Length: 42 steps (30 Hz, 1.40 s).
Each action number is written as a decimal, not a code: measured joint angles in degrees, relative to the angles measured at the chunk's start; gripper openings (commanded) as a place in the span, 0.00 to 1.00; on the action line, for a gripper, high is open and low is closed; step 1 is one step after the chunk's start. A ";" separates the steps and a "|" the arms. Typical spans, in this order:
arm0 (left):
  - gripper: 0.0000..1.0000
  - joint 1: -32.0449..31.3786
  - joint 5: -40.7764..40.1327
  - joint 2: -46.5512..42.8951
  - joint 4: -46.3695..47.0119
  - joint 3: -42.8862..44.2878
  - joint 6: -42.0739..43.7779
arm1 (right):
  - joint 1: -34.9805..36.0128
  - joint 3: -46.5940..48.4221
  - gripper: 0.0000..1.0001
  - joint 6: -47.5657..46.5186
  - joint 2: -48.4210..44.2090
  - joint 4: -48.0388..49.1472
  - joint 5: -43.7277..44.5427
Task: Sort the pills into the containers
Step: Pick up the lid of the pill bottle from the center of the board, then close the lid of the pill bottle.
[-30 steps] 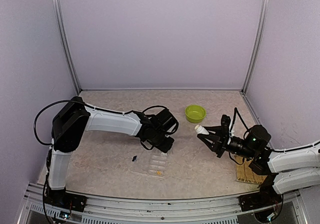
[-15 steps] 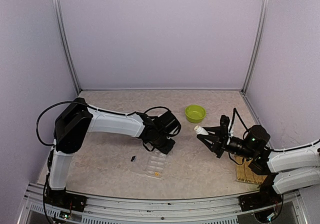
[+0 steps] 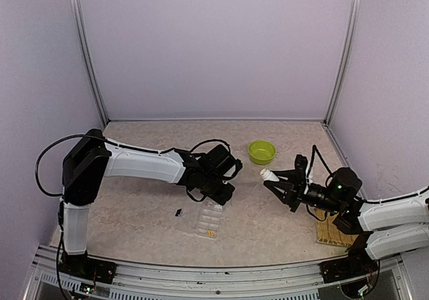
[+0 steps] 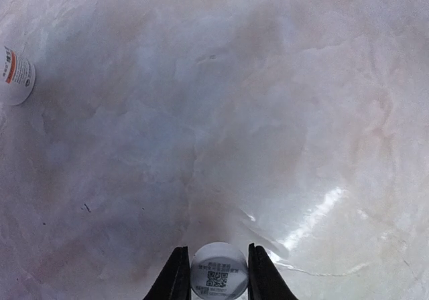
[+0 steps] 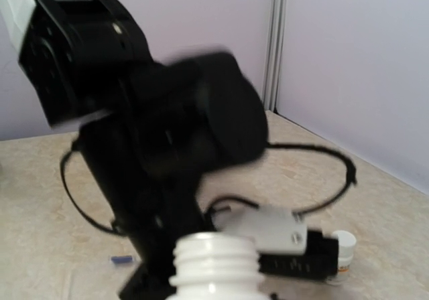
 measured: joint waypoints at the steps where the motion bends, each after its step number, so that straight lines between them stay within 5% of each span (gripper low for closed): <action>1: 0.24 0.00 1.44 -1.53 1.20 -1.25 0.07 | 0.00 0.00 0.14 0.00 -0.09 -0.07 -0.09; 21: 0.24 1.40 26.32 -21.62 24.37 -14.69 -10.45 | 1.27 0.46 0.14 0.42 -1.79 0.13 -2.49; 42: 0.25 1.11 34.95 -24.68 37.20 -17.40 -22.08 | 3.13 3.08 0.14 -0.28 1.70 1.68 -1.88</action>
